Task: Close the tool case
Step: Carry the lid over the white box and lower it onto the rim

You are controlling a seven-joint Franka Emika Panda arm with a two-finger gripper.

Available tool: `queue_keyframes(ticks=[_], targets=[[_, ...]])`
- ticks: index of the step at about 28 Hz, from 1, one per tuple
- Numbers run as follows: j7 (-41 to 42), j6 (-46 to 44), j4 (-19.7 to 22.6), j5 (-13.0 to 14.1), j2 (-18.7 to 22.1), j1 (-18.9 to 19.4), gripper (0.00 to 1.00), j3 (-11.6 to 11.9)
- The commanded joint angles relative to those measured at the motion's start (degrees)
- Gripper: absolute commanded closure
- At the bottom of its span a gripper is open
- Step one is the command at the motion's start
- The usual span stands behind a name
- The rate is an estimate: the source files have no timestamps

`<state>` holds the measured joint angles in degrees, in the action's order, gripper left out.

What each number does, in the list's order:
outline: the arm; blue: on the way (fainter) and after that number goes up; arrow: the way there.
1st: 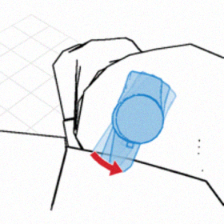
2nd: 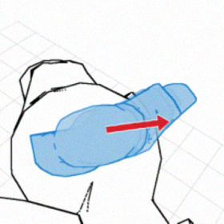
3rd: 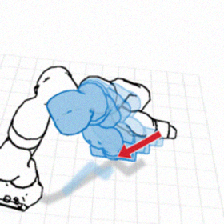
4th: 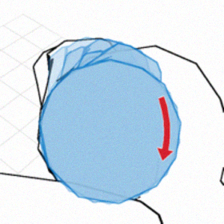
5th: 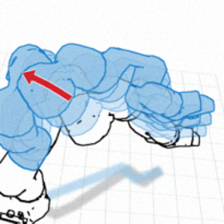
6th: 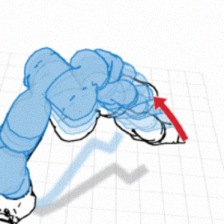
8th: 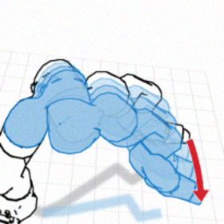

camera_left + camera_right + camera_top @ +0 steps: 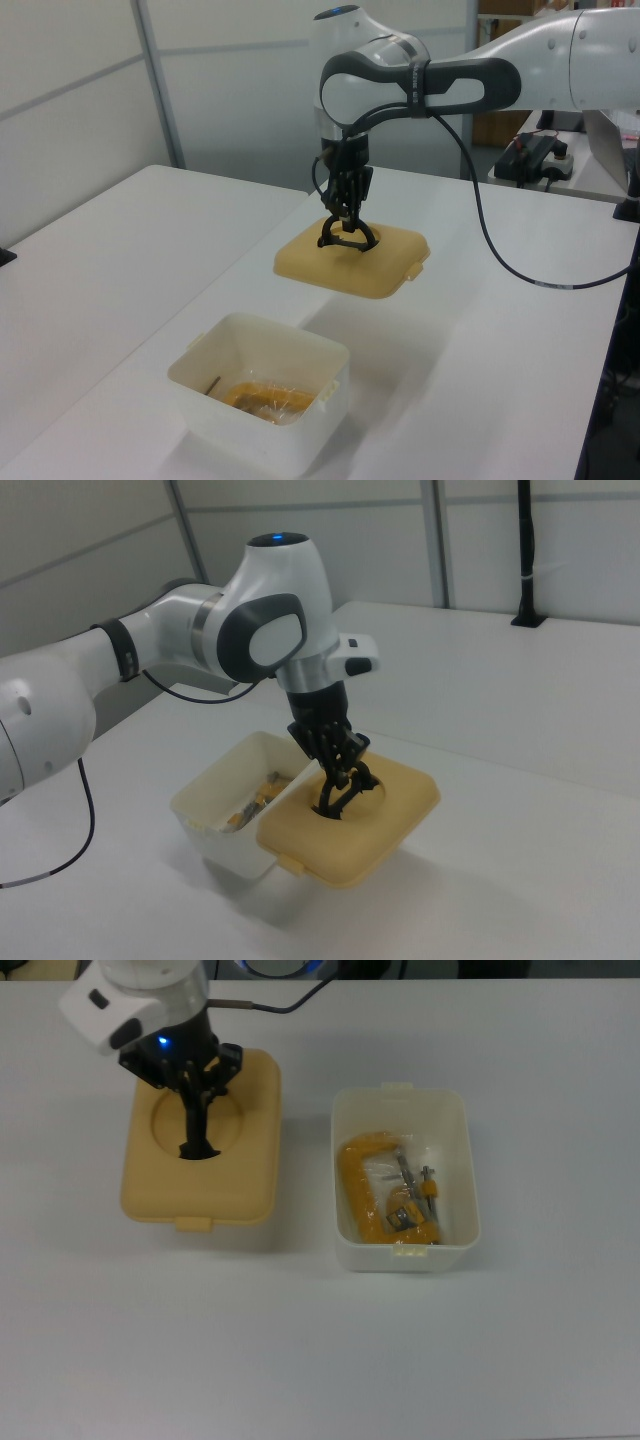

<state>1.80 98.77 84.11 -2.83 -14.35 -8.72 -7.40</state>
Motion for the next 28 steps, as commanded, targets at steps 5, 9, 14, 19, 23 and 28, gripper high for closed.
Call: queue_keyframes(ticks=[5,9,14,19,23,28], targets=[[-7.1,0.3,-1.0,-4.1,-0.2,-0.3,1.0,-7.0],[-10.9,0.5,-1.0,-6.9,-0.4,-0.3,1.0,-10.3],[-13.4,0.5,-1.0,-8.2,-1.3,0.2,1.0,-12.4],[-15.2,0.5,-1.0,-8.6,-1.4,0.2,1.0,-14.7],[-17.1,0.5,-1.0,-9.6,-1.5,0.2,1.0,-16.9],[-19.5,0.5,-1.3,-11.6,-2.3,1.0,1.0,-19.0]])
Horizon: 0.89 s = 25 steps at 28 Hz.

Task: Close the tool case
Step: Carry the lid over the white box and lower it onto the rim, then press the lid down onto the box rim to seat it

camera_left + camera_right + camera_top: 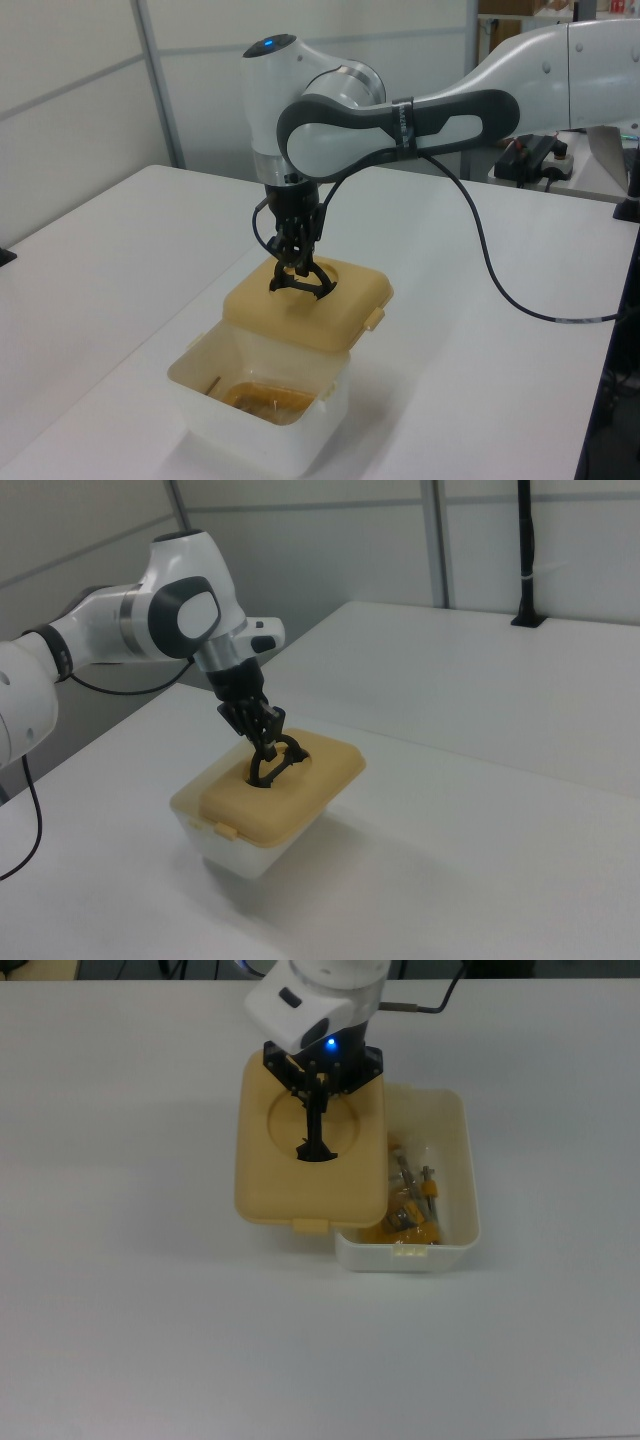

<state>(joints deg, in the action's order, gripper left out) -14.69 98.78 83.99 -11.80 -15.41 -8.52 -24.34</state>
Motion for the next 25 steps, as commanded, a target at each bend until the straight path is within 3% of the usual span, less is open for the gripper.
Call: queue_keyframes(ticks=[1,4,14,25], targets=[[-3.6,0.5,-1.5,-3.1,-1.4,0.9,1.0,-2.3],[-6.0,0.5,-2.0,-4.7,-2.3,2.7,1.0,-2.9],[-8.9,0.6,-2.0,-6.7,-4.6,7.6,1.0,-2.9],[-12.8,4.4,-2.4,-9.7,-6.8,9.6,1.0,-3.3]])
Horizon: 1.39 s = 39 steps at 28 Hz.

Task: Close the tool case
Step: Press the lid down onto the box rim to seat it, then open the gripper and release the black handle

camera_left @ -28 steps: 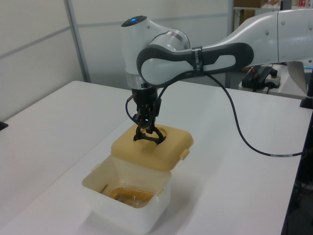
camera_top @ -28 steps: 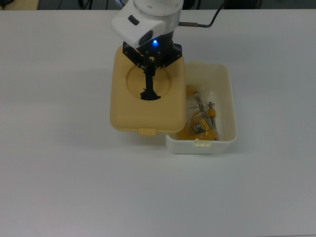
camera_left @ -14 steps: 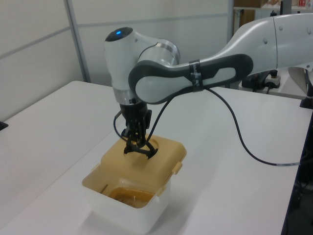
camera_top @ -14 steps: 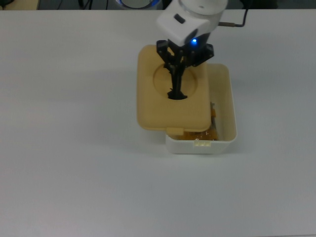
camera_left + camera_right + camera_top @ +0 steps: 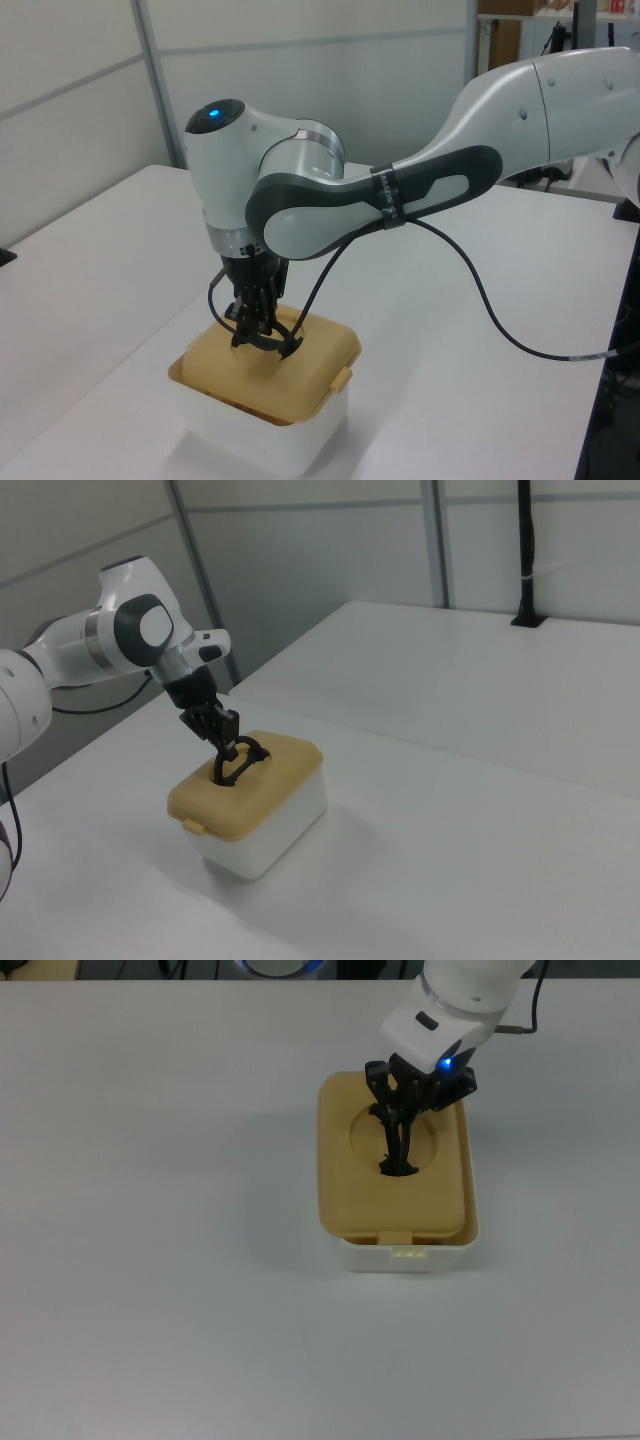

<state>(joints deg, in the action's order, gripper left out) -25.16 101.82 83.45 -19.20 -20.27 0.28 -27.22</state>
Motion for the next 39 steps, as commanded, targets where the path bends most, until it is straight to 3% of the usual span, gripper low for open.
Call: queue_keyframes(ticks=[1,7,8,9,11,13,27,39], targets=[[-2.5,1.4,-2.1,-2.5,-2.1,0.8,1.0,-0.5],[-2.8,1.4,-2.5,-2.4,-2.1,0.9,1.0,-1.7],[-3.0,1.4,-2.5,-2.3,-2.1,0.9,0.92,-1.8],[-3.3,1.4,-2.4,-2.3,-2.1,0.9,0.77,-1.7],[-3.9,1.4,-2.4,-2.3,-2.3,1.0,0.32,-1.8],[-4.9,1.4,-2.4,-2.5,-2.4,1.0,0.0,-1.7],[-5.2,1.5,-2.6,-2.6,-2.8,0.8,0.0,-1.8],[-1.0,-1.4,-2.5,-0.4,-0.5,-1.0,0.0,-1.8]])
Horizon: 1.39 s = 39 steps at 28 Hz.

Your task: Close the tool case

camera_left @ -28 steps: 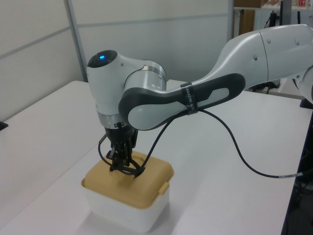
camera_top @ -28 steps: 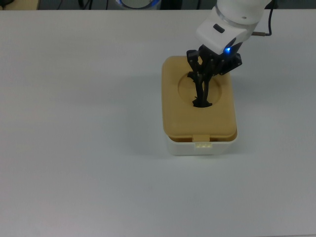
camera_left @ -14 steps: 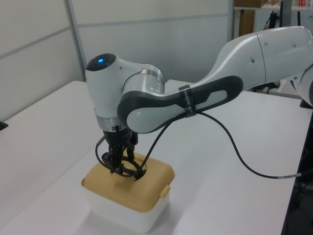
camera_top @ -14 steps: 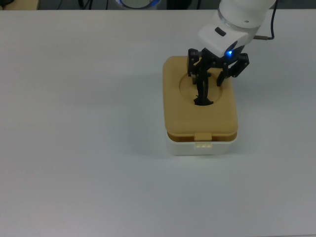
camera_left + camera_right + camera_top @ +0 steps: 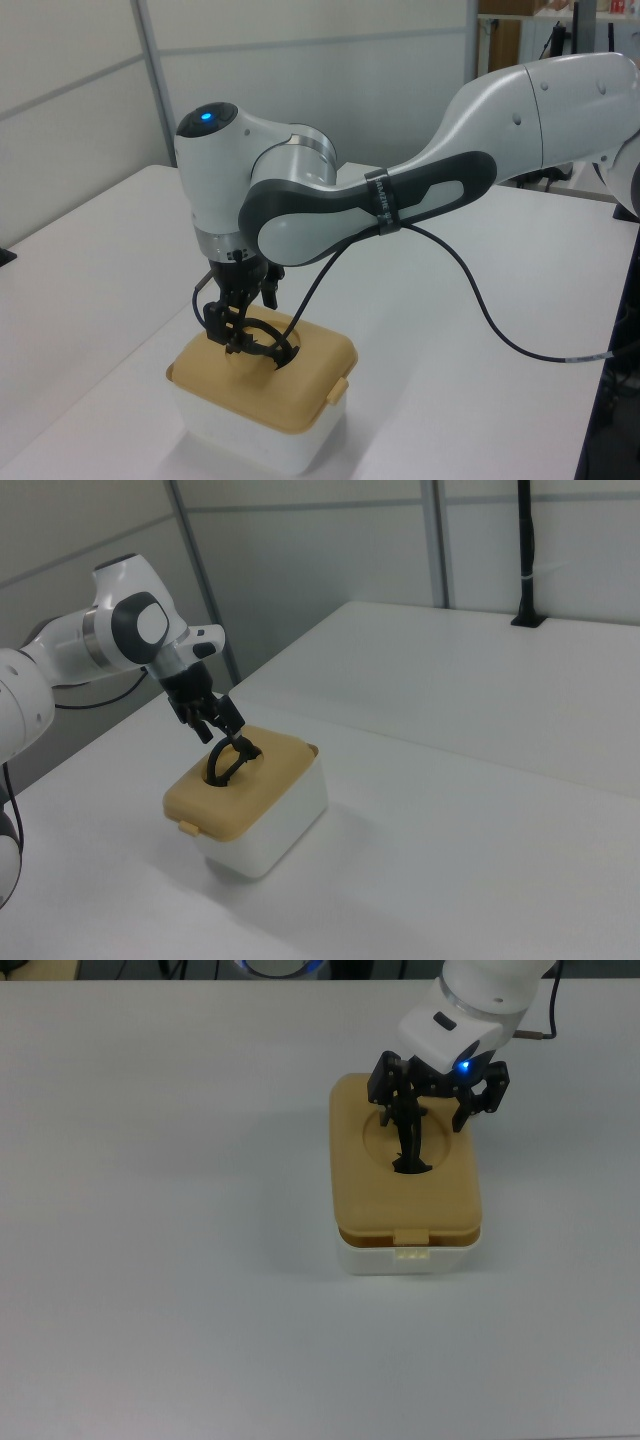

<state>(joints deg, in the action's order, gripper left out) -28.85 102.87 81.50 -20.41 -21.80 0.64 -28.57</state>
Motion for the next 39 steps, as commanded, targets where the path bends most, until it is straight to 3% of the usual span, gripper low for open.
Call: queue_keyframes(ticks=[1,7,12,29,39], targets=[[3.7,-3.0,-0.6,1.4,1.3,-1.6,0.0,-0.4],[10.4,-8.6,-0.6,6.1,4.8,-5.0,0.0,-0.3],[14.0,-11.7,-0.6,7.8,6.2,-8.2,0.0,-0.2],[29.0,-15.4,-0.6,11.3,11.1,-23.9,0.0,0.1],[34.1,-16.9,-0.6,12.1,11.6,-28.8,0.0,0.1]])
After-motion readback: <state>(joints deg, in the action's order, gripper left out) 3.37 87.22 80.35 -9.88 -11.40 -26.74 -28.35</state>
